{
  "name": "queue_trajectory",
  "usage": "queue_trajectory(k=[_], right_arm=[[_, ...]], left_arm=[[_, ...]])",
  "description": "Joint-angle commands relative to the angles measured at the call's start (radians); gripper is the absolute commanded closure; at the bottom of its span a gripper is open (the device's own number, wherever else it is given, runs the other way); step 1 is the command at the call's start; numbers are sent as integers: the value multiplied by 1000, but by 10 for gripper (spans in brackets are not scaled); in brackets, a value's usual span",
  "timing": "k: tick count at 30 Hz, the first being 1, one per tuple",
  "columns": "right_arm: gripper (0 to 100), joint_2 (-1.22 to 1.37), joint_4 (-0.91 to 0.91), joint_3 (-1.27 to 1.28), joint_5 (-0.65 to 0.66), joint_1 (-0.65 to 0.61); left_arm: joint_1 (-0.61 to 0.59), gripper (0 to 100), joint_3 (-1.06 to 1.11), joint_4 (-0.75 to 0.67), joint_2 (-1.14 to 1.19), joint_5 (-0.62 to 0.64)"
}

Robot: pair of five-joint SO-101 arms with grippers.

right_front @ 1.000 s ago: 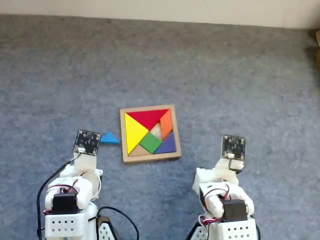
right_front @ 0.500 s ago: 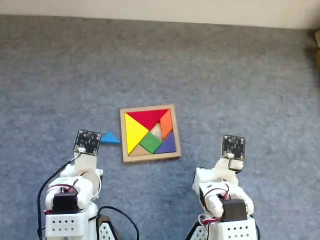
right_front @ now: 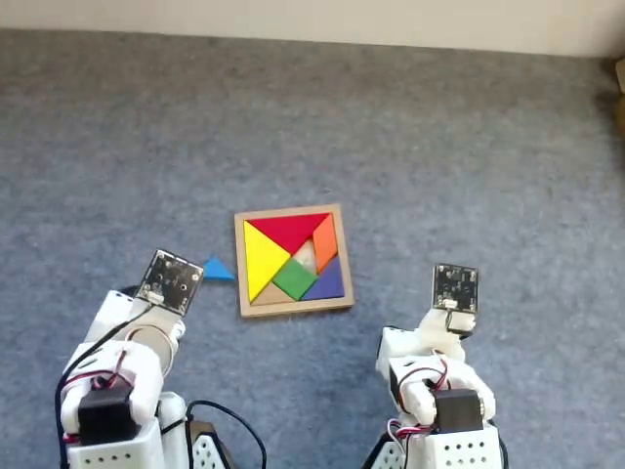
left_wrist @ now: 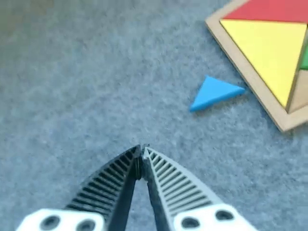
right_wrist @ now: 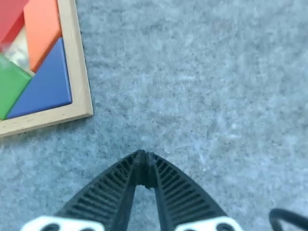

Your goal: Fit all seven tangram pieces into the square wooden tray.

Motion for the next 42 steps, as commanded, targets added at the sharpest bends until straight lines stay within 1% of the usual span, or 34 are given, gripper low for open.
queue_trajectory(k=[1, 4, 7, 8, 11, 14, 17, 20, 23, 24, 25, 29, 31, 36, 38, 42], right_arm=[[993, -15, 8, 114, 9, 4], [993, -15, 8, 114, 9, 4], [993, -15, 8, 114, 9, 4], [993, -15, 8, 114, 9, 4], [993, -16, 8, 114, 9, 7], [993, -18, 8, 114, 8, 8], [993, -18, 8, 114, 8, 8], [993, -18, 8, 114, 8, 8], [993, -18, 8, 114, 8, 8], [993, -18, 8, 114, 8, 8], [993, -18, 8, 114, 8, 8], [993, -18, 8, 114, 9, 8], [993, -18, 8, 114, 11, 10], [993, -19, 8, 114, 11, 10], [993, -19, 8, 114, 11, 10], [993, -19, 8, 114, 11, 10]], left_arm=[[-10, 957, -108, 5, 22, -15], [-7, 905, -176, 5, 174, -12], [48, 851, -262, 5, 364, -9], [77, 835, -294, 5, 426, 3], [193, 807, -406, -3, 596, 103], [320, 808, -509, -3, 748, 173], [400, 808, -584, -6, 880, 242], [407, 808, -644, -21, 1003, 293], [374, 803, -668, -34, 1121, 299], [361, 802, -679, -34, 1161, 279], [348, 791, -691, -31, 1198, 233], [300, 744, -725, -28, 1313, -25], [283, 745, -746, -34, 1363, -130], [282, 745, -796, -34, 1460, -341], [282, 745, -816, -34, 1497, -404], [282, 745, -863, -34, 1570, -477]])
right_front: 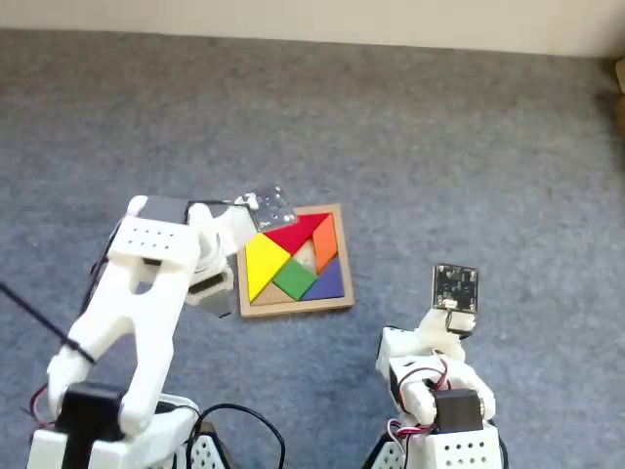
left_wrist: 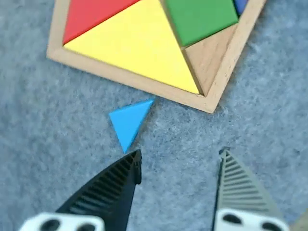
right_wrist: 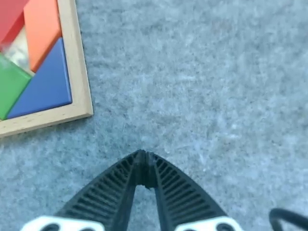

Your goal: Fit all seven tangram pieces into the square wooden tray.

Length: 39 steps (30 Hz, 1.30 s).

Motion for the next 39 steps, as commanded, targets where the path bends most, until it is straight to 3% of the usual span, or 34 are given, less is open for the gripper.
queue_trajectory(k=[1, 5, 21, 26, 39], right_arm=[[993, -19, 8, 114, 11, 10], [993, -19, 8, 114, 11, 10], [993, -21, 8, 114, 11, 10], [993, -21, 8, 114, 11, 10], [993, -21, 8, 114, 11, 10]], left_arm=[[-15, 745, -82, -11, 45, -80], [-35, 745, -130, -25, 130, -140], [-87, 745, -142, -239, 360, -170], [-84, 828, -148, -281, 420, -172], [-82, 853, -139, -242, 331, -164]])
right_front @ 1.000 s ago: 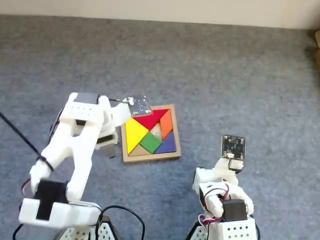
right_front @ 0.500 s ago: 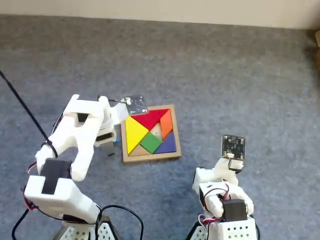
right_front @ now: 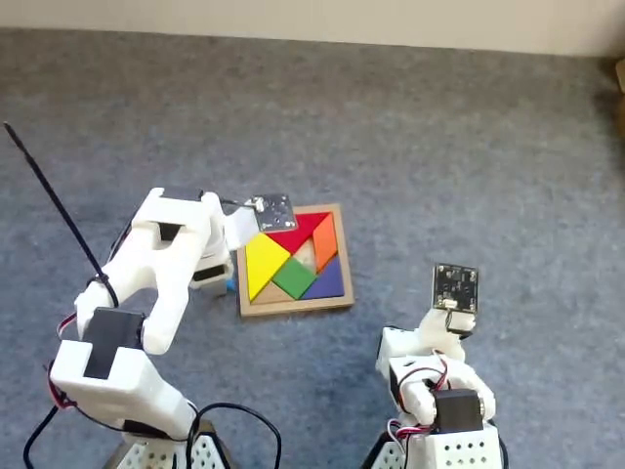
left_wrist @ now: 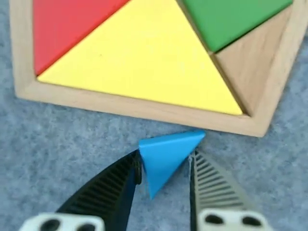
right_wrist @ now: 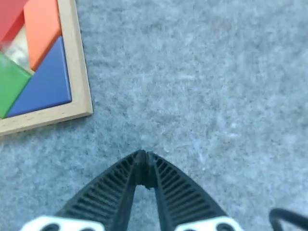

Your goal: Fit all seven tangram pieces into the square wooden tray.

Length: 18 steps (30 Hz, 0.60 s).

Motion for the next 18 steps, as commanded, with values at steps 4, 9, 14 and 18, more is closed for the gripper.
queue_trajectory(k=[4, 9, 14, 18], right_arm=[[993, -21, 8, 114, 11, 10], [993, -21, 8, 114, 11, 10], [993, -21, 8, 114, 11, 10], [993, -21, 8, 114, 11, 10]], left_arm=[[-10, 853, -33, 115, -140, -8], [-10, 853, -33, 242, -240, 8], [-10, 841, -33, 224, -288, 146], [-12, 741, -35, 144, -255, 146]])
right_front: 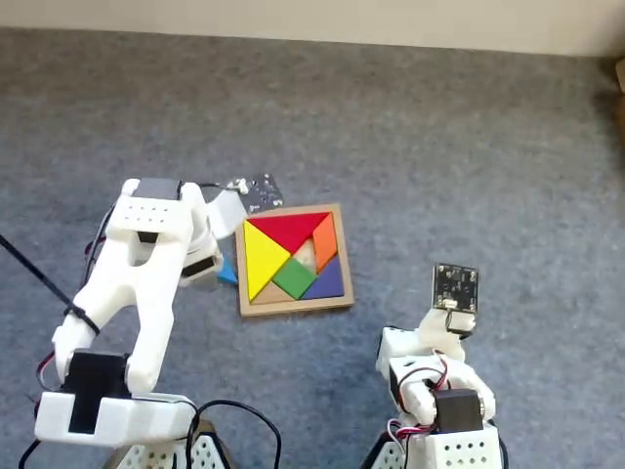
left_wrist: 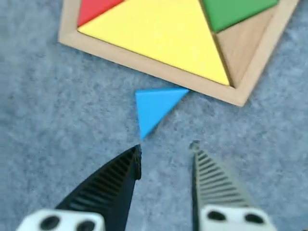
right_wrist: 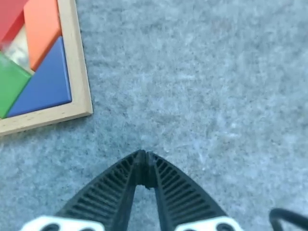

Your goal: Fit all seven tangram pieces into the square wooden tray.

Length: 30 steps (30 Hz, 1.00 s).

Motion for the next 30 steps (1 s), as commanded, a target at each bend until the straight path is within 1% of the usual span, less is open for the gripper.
queue_trajectory(k=[1, 2, 6, 11, 18, 23, 30], right_arm=[[993, -21, 8, 114, 11, 10], [993, -21, 8, 114, 11, 10], [993, -21, 8, 114, 11, 10], [993, -21, 8, 114, 11, 10], [993, -21, 8, 114, 11, 10], [993, -21, 8, 114, 11, 10], [993, -21, 8, 114, 12, 10]], left_arm=[[-4, 729, -35, -74, -5, 11], [-2, 731, -39, -95, 12, 6], [30, 734, -44, -161, 87, -91], [62, 734, -102, -199, 186, -95], [77, 735, -220, -193, 351, -95], [77, 802, -217, -190, 384, -97], [79, 845, -228, -74, 383, -95]])
